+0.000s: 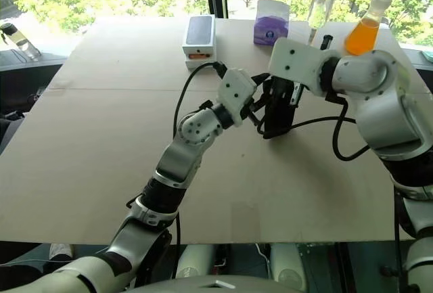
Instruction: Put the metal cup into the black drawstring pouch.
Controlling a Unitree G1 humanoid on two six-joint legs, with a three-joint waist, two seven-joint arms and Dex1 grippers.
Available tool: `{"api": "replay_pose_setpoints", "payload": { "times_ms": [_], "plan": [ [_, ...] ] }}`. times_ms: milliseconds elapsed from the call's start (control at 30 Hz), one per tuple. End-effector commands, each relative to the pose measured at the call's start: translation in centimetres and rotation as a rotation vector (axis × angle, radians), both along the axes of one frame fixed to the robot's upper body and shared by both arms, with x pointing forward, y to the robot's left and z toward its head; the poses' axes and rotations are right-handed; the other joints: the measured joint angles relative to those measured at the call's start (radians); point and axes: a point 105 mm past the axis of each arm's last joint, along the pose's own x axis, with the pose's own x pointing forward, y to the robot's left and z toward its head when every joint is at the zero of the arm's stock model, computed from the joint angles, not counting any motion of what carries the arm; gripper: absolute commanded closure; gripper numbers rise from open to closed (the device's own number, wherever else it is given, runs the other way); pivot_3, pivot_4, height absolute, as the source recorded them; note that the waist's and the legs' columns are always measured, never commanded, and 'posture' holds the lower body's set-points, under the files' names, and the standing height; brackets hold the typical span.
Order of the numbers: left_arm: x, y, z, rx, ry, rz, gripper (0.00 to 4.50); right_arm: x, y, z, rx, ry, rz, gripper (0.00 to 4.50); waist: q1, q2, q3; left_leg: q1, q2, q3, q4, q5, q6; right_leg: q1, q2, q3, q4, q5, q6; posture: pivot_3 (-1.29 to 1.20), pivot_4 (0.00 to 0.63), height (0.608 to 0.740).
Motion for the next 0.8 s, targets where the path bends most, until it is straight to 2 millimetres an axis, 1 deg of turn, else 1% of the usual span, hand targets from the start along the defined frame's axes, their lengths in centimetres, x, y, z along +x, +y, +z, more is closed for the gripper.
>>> {"api": "replay_pose_setpoints", "payload": {
  "times_ms": [33,633,733,767,800],
  "plan": [
    [-0.79,-0.29,1.83,-0.017,-0.086,-0.012,2.89,-0.46,-0.15,1.71,0.028,-0.066,0.003,4.5,0.0,0.0,0.0,0.0,0.0,0.0,0.0,0.0,0.0,0.0,0.0,0.0,0.0,0.0,0.0,0.0,0.15,0.737],
    [-0.57,-0.79,2.04,0.008,-0.112,-0.016,2.89,-0.77,0.29,1.51,0.037,-0.053,0.015,4.5,0.0,0.0,0.0,0.0,0.0,0.0,0.0,0.0,0.0,0.0,0.0,0.0,0.0,0.0,0.0,0.0,0.15,0.737],
    [-0.56,-0.93,1.92,0.009,-0.108,-0.021,3.64,-0.77,0.29,1.52,0.038,-0.053,0.014,4.5,0.0,0.0,0.0,0.0,0.0,0.0,0.0,0.0,0.0,0.0,0.0,0.0,0.0,0.0,0.0,0.0,0.15,0.737],
    [-0.56,-0.97,1.86,0.01,-0.106,-0.023,4.12,-0.77,0.28,1.53,0.039,-0.053,0.013,4.5,0.0,0.0,0.0,0.0,0.0,0.0,0.0,0.0,0.0,0.0,0.0,0.0,0.0,0.0,0.0,0.0,0.15,0.737],
    [-0.57,-1.0,1.82,0.01,-0.105,-0.025,4.37,-0.76,0.27,1.53,0.039,-0.053,0.013,4.5,0.0,0.0,0.0,0.0,0.0,0.0,0.0,0.0,0.0,0.0,0.0,0.0,0.0,0.0,0.0,0.0,0.15,0.737]
  ]
}}
